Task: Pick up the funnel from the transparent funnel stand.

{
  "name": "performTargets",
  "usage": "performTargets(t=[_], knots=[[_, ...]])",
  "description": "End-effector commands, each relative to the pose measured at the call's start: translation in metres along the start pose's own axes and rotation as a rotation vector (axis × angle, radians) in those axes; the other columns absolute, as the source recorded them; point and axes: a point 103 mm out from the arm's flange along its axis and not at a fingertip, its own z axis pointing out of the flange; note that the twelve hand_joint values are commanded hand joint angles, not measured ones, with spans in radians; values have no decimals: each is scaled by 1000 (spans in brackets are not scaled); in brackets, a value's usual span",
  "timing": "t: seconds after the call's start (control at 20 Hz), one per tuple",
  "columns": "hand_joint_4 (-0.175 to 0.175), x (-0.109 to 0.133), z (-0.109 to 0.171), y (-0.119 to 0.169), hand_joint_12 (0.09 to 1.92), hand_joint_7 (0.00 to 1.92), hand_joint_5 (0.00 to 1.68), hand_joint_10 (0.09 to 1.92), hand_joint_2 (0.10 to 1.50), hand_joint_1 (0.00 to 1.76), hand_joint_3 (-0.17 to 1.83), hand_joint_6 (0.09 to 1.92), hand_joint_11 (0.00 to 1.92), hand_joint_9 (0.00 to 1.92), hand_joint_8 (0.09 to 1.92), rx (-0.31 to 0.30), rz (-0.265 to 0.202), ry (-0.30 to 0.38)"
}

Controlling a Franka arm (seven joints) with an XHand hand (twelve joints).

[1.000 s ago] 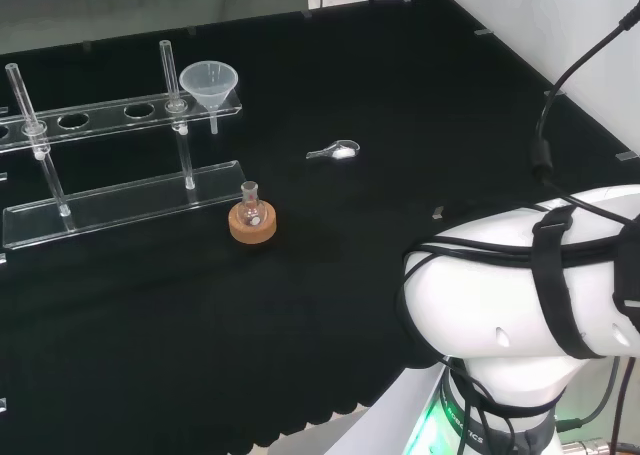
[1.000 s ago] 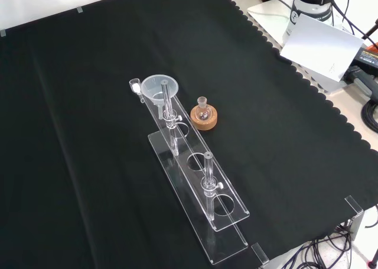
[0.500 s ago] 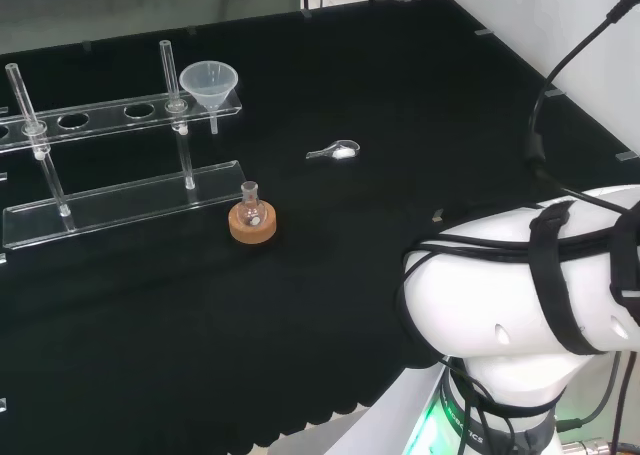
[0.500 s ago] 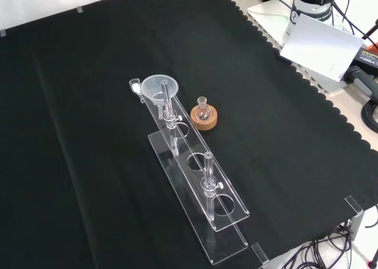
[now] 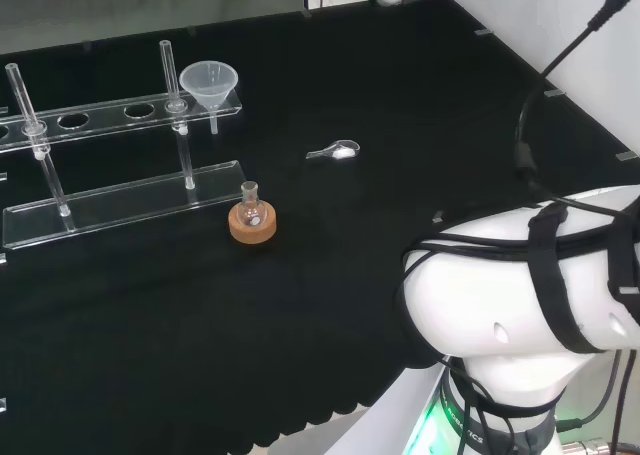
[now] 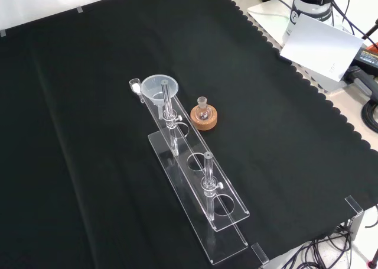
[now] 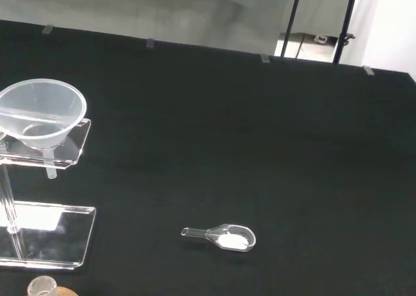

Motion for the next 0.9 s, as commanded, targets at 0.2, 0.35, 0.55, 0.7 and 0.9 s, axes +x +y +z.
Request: performTargets(t=[0.2,0.35,0.55,0.7,0.9], knots=[[17,8,40,59,1321,33,187,639,1124,0,412,87,228,188,521,80,25,95],[14,22,51,80,1331,43,190,637,1093,0,401,87,217,192,523,100,-30,105],[9,27,66,104,1360,56,186,641,1026,0,371,87,183,192,528,136,-92,135],[2,32,78,121,1401,41,159,674,914,4,316,87,139,179,546,167,-133,149],[-3,46,93,139,1425,12,131,709,817,17,269,87,117,165,574,196,-186,165]])
